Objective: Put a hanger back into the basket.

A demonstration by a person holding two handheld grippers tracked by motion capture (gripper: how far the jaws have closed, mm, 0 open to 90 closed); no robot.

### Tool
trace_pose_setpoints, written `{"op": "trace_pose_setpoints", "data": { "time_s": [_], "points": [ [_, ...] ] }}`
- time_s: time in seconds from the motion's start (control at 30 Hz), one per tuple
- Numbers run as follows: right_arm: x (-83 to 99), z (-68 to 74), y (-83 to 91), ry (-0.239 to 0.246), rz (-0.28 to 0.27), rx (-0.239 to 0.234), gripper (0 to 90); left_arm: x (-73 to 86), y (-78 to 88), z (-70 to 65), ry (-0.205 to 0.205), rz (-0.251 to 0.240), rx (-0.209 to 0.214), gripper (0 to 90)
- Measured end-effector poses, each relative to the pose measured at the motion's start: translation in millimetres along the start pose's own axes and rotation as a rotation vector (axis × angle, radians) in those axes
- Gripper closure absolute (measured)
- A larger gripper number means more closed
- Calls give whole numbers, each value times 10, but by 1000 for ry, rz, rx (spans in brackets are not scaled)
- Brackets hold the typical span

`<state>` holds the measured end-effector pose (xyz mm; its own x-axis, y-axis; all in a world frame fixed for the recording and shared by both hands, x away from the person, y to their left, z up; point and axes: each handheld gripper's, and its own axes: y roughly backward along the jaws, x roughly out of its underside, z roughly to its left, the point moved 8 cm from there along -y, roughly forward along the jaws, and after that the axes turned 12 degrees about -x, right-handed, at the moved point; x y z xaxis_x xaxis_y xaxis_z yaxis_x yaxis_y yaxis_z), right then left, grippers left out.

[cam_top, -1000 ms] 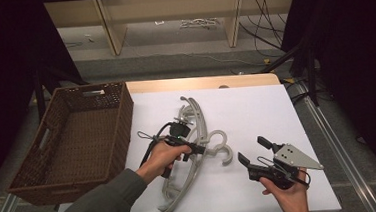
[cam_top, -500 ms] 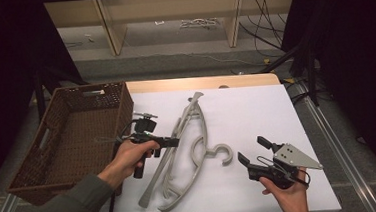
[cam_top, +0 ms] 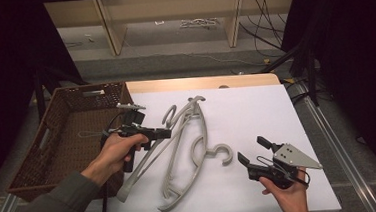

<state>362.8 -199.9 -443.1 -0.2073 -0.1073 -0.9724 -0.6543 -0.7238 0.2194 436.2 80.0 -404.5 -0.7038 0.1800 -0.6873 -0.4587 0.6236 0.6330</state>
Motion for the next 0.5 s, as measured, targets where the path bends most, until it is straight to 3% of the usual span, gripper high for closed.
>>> {"op": "trace_pose_setpoints", "data": {
  "time_s": [0.27,0.5],
  "points": [
    [-1,-11,1,2,-6,5,187,-212,264,-68,-30,-75,-2,807],
    [8,5,-7,-5,2,-5,187,-333,535,-73,-85,-126,-31,807]
  ]
}}
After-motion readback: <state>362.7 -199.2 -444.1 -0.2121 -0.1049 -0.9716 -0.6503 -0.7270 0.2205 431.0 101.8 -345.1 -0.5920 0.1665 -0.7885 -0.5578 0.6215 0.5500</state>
